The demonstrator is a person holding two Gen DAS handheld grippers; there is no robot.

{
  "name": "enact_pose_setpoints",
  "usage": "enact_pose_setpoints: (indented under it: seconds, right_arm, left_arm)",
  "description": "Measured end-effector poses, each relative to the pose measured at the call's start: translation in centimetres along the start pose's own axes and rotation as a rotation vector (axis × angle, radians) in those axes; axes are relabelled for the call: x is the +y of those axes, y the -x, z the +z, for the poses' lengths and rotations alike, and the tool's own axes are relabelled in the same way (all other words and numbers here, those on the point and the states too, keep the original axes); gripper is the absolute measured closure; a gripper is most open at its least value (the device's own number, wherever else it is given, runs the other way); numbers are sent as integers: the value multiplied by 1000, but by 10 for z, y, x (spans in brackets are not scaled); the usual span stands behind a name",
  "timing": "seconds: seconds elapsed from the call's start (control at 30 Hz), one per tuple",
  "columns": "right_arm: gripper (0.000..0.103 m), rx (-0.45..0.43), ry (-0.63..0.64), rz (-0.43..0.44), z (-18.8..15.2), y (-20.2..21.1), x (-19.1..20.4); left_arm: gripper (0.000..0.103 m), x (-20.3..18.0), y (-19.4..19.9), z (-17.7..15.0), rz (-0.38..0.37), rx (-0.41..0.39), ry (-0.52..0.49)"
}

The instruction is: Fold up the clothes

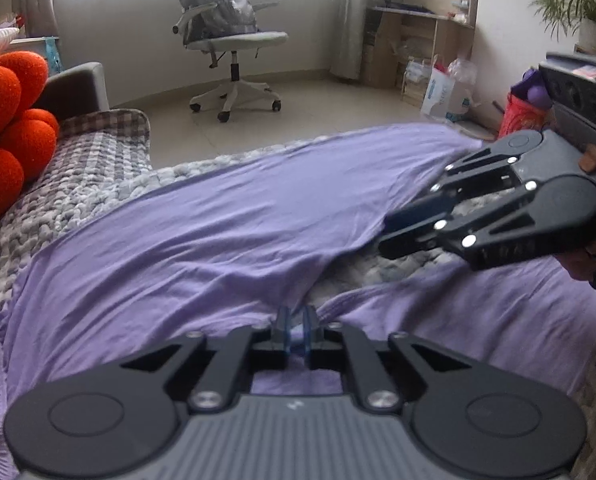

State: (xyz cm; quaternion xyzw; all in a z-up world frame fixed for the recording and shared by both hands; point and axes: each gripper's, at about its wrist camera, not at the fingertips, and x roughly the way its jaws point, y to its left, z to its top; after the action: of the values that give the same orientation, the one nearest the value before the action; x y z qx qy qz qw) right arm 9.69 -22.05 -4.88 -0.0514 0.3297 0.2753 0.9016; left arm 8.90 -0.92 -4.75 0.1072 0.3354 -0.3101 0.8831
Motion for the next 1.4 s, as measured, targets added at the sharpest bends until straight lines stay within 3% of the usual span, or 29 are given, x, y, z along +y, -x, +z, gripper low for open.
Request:
enact_pose_setpoints:
  seconds: [0.27,0.57,0.67,0.77,0.83,0.97,1.0,1.13,1.2,1.4]
  right_arm:
    - [61,-11,-230,-191,-14,25,-51]
    - [61,-70,-463,-369,-28,36,-92]
    - [62,-90,-478,-406,-28,32,-92]
    - [77,-51,-407,-471,-24,26,-84]
    - [80,-9,-345,-516,-21,23,-78]
    - [80,4,-361,-523,-21,29,-79]
    - [72,2,-367,-518,-23,30,-78]
    - [68,-15,-388,-477,-19,36,-72]
    - [59,-39,-397,-455,-17,41,-66]
    - [56,-77,-423,-393,-9,45,-48]
  left_arm:
    - [75,-12,-7,9,-20,-95,36]
    - [74,-31,-24,11,-8,-133,5]
    - [74,-29,-27,10,-10,-130,18]
    - [74,-29,-36,7,-21,-71,15]
    - [74,-30,-38,3,-28,-52,4]
    - [73,-29,-32,3,-24,-46,29]
    - [69,-30,-30,2,-15,-49,35]
    - [59,-30,-22,-1,30,-51,46]
    - [55,-28,-16,0,59,-43,65]
    - [46,-27,4,4,126,-39,104]
